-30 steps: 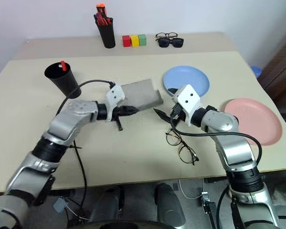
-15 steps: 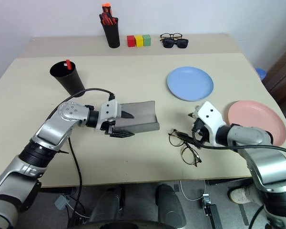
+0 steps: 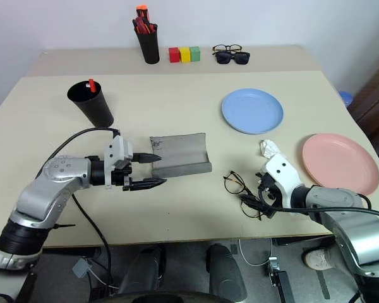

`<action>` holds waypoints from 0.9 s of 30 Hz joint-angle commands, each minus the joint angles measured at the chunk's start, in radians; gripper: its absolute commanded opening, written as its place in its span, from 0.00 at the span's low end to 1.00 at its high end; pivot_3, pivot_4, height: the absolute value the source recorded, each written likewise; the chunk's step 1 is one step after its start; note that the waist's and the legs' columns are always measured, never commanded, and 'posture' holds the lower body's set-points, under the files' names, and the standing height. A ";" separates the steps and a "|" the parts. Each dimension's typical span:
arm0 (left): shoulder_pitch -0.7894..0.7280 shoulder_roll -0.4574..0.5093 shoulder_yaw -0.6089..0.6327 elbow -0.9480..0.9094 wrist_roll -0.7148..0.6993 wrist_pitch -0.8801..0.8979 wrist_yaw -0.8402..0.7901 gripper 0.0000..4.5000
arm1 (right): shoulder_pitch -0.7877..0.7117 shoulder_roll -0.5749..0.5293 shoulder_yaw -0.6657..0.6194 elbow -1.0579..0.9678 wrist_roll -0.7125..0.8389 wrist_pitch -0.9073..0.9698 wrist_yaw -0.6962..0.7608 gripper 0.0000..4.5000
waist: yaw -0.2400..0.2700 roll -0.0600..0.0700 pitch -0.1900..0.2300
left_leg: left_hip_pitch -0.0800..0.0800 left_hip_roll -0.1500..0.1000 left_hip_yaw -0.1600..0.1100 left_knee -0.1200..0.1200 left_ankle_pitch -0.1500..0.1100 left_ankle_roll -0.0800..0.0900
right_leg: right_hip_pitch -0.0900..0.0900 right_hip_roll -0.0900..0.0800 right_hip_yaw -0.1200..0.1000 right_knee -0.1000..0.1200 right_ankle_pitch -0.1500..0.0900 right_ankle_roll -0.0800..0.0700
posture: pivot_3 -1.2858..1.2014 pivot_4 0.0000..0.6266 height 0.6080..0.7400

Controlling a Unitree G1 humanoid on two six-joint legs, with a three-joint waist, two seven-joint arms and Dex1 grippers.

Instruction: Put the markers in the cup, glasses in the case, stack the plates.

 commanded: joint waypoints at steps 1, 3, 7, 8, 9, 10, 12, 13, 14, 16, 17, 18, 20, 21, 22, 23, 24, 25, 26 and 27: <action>0.013 0.012 0.002 -0.055 -0.011 0.001 0.003 0.74 | -0.006 -0.008 -0.012 -0.011 0.015 0.007 -0.005 0.82 | 0.000 0.000 0.000 | 0.000 0.000 0.000 0.000 0.000 0.000 | 0.000 0.000 0.000 0.000 0.000 0.000 | 0.52 0.24 1.00; 0.014 0.010 0.001 -0.054 -0.010 0.002 0.007 0.74 | -0.004 -0.011 -0.015 -0.012 0.022 0.011 -0.002 0.61 | 0.000 0.000 0.000 | 0.000 0.000 0.000 0.000 0.000 0.000 | 0.000 0.000 0.000 0.000 0.000 0.000 | 0.52 0.24 1.00; 0.013 0.007 -0.001 -0.047 -0.006 -0.003 0.010 0.74 | 0.005 -0.028 -0.014 -0.019 0.028 0.008 0.010 0.14 | 0.000 0.000 0.000 | 0.000 0.000 0.000 0.000 0.000 0.000 | 0.000 0.000 0.000 0.000 0.000 0.000 | 0.52 0.24 1.00; 0.013 0.006 -0.001 -0.045 -0.005 -0.006 0.010 0.74 | 0.006 -0.029 -0.016 -0.021 0.030 0.009 0.011 0.03 | 0.000 0.000 0.000 | 0.000 0.000 0.000 0.000 0.000 0.000 | 0.000 0.000 0.000 0.000 0.000 0.000 | 0.52 0.24 1.00; 0.012 0.005 -0.001 -0.042 -0.004 -0.008 0.010 0.74 | 0.005 -0.032 -0.016 -0.023 0.030 0.007 0.012 0.01 | -0.001 0.000 0.000 | 0.000 0.000 0.000 0.000 0.000 0.000 | 0.000 0.000 0.000 0.000 0.000 0.000 | 0.52 0.24 1.00; 0.012 0.005 0.000 -0.041 -0.004 -0.010 0.010 0.74 | 0.005 -0.033 -0.016 -0.024 0.030 0.005 0.014 0.01 | -0.001 0.000 0.000 | 0.000 0.000 0.000 0.000 0.000 0.000 | 0.000 0.000 0.000 0.000 0.000 0.000 | 0.52 0.24 1.00; 0.011 0.004 0.005 -0.031 -0.002 -0.013 0.014 0.74 | 0.002 -0.039 -0.015 -0.027 0.025 -0.004 0.016 0.01 | 0.000 0.000 0.000 | 0.000 0.000 0.000 0.000 0.000 0.000 | 0.000 0.000 0.000 0.000 0.000 0.000 | 0.52 0.24 1.00; 0.012 0.003 0.012 -0.026 0.001 -0.018 0.021 0.74 | 0.002 -0.047 -0.013 -0.029 0.016 -0.019 0.018 0.01 | -0.001 0.000 0.000 | 0.000 0.000 0.000 0.000 0.000 0.000 | 0.000 0.000 0.000 0.000 0.000 0.000 | 0.52 0.24 1.00; 0.014 0.001 0.022 -0.019 0.001 -0.015 0.032 0.74 | -0.001 -0.057 -0.012 -0.033 0.007 -0.036 0.022 0.01 | -0.001 0.000 0.000 | 0.000 0.000 0.000 0.000 0.000 0.000 | 0.000 0.000 0.000 0.000 0.000 0.000 | 0.52 0.24 1.00; 0.019 0.001 0.041 -0.007 0.000 -0.013 0.052 0.74 | -0.022 -0.061 -0.016 -0.044 0.011 -0.055 0.026 0.01 | -0.001 0.000 0.000 | 0.000 0.000 0.000 0.000 0.000 0.000 | 0.000 0.000 0.000 0.000 0.000 0.000 | 0.52 0.24 1.00; 0.020 0.002 0.048 -0.001 0.000 -0.012 0.059 0.74 | -0.037 -0.057 -0.021 -0.048 0.020 -0.057 0.025 0.01 | -0.003 0.000 0.000 | 0.000 0.000 0.000 0.000 0.000 0.000 | 0.000 0.000 0.000 0.000 0.000 0.000 | 0.52 0.24 1.00; 0.024 0.006 0.052 0.004 0.002 -0.014 0.064 0.74 | -0.050 -0.057 -0.021 -0.050 0.024 -0.057 0.023 0.01 | -0.004 0.000 0.000 | 0.000 0.000 0.000 0.000 0.000 0.000 | 0.000 0.000 0.000 0.000 0.000 0.000 | 0.52 0.24 1.00; 0.034 0.014 0.059 0.008 0.005 -0.023 0.068 0.74 | -0.062 -0.067 -0.014 -0.051 0.021 -0.064 0.028 0.01 | -0.003 0.000 0.000 | 0.000 0.000 0.000 0.000 0.000 0.000 | 0.000 0.000 0.000 0.000 0.000 0.000 | 0.52 0.24 1.00; 0.043 0.017 0.061 0.003 0.003 -0.021 0.069 0.74 | -0.062 -0.076 -0.011 -0.050 0.021 -0.068 0.039 0.01 | -0.002 0.000 0.000 | 0.000 0.000 0.000 0.000 0.000 0.000 | 0.000 0.000 0.000 0.000 0.000 0.000 | 0.52 0.24 1.00; 0.051 0.021 0.060 -0.008 -0.001 -0.020 0.067 0.74 | -0.059 -0.085 -0.012 -0.050 0.021 -0.071 0.049 0.01 | -0.001 0.000 0.000 | 0.000 0.000 0.000 0.000 0.000 0.000 | 0.000 0.000 0.000 0.000 0.000 0.000 | 0.52 0.24 1.00; 0.056 0.024 0.057 -0.020 -0.006 -0.020 0.061 0.74 | -0.055 -0.095 -0.012 -0.051 0.020 -0.074 0.058 0.06 | -0.001 0.000 0.000 | 0.000 0.000 0.000 0.000 0.000 0.000 | 0.000 0.000 0.000 0.000 0.000 0.000 | 0.52 0.24 1.00; 0.060 0.024 0.051 -0.037 -0.015 -0.020 0.053 0.74 | -0.047 -0.108 -0.015 -0.056 0.019 -0.074 0.066 0.12 | 0.000 0.000 0.000 | 0.000 0.000 0.000 0.000 0.000 0.000 | 0.000 0.000 0.000 0.000 0.000 0.000 | 0.52 0.24 1.00; 0.060 0.023 0.044 -0.050 -0.023 -0.017 0.047 0.74 | -0.041 -0.117 -0.017 -0.059 0.017 -0.075 0.068 0.19 | 0.001 0.000 0.000 | 0.000 0.000 0.000 0.000 0.000 0.000 | 0.000 0.000 0.000 0.000 0.000 0.000 | 0.52 0.24 1.00; 0.060 0.021 0.037 -0.062 -0.030 -0.013 0.043 0.74 | -0.037 -0.122 -0.022 -0.062 0.017 -0.071 0.067 0.30 | 0.002 0.000 0.000 | 0.000 0.000 0.000 0.000 0.000 0.000 | 0.000 0.000 0.000 0.000 0.000 0.000 | 0.52 0.24 1.00; 0.056 0.016 0.020 -0.076 -0.034 -0.003 0.038 0.74 | -0.032 -0.126 -0.029 -0.067 0.022 -0.060 0.064 0.40 | 0.003 0.000 0.000 | 0.000 0.000 0.000 0.000 0.000 0.000 | 0.000 0.000 0.000 0.000 0.000 0.000 | 0.52 0.24 1.00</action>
